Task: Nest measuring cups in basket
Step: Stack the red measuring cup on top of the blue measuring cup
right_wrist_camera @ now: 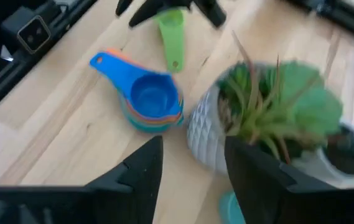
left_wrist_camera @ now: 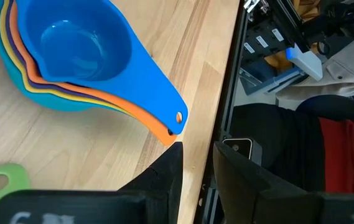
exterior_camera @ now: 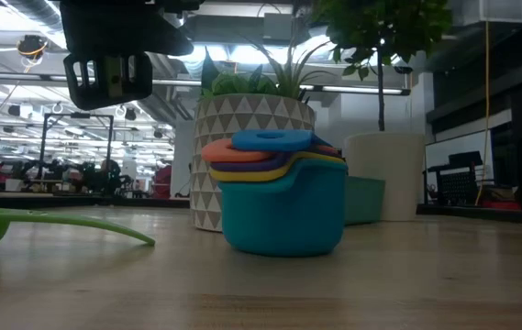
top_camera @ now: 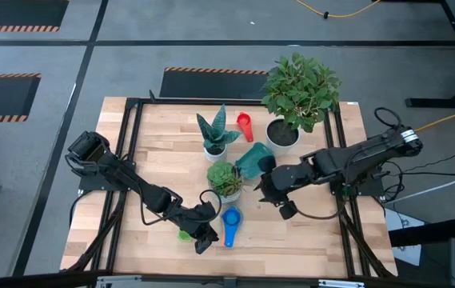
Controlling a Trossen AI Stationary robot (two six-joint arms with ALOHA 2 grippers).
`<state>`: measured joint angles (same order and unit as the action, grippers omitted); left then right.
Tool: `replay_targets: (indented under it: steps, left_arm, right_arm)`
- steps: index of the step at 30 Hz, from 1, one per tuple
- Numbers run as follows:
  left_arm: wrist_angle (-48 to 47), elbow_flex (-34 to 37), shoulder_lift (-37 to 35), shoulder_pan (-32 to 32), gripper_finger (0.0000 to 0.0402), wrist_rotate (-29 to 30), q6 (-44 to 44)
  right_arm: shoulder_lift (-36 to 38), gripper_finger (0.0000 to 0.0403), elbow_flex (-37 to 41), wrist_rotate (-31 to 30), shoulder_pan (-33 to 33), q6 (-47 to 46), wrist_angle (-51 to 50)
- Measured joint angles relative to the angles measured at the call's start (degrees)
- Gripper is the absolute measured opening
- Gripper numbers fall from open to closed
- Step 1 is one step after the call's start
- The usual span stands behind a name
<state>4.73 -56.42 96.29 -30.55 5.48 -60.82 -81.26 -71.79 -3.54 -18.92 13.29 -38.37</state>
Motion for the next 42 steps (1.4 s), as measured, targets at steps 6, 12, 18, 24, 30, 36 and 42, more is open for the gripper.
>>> replay_targets:
  steps: [6, 12, 18, 24, 30, 36, 42]
  left_arm:
    - [0.0, 0.0, 0.0, 0.0, 0.0082, 0.0, 0.0]
    - [0.0, 0.0, 0.0, 0.0, 0.0082, 1.1, 0.0]
    - [0.0, 0.0, 0.0, 0.0, 0.0082, 2.9, 0.5]
    - [0.0, 0.0, 0.0, 0.0, 0.0082, 4.4, 4.4]
    - [0.0, 0.0, 0.0, 0.0, 0.0082, 4.5, 4.5]
    - [0.0, 0.0, 0.0, 0.0, 0.0082, 4.5, 4.6]
    - [0.0, 0.0, 0.0, 0.0, 0.0082, 4.5, 4.6]
  right_arm:
    - [2.4, 0.0177, 0.0, -4.8, 0.0, -7.1, -7.8]
    - [2.7, 0.0177, 0.0, -18.0, 0.8, -11.9, -9.6]
    - [2.5, 0.0177, 0.0, -18.7, 5.5, -14.6, -7.0]
    - [1.3, 0.0177, 0.0, -18.8, 13.1, -14.6, -4.0]
    - [-0.9, 0.0177, 0.0, -15.3, 20.9, -14.4, -1.3]
    - [-4.4, 0.0177, 0.0, -12.9, 25.9, -14.2, 4.6]
    - [-8.6, 0.0177, 0.0, -12.9, 27.7, -14.2, 5.6]
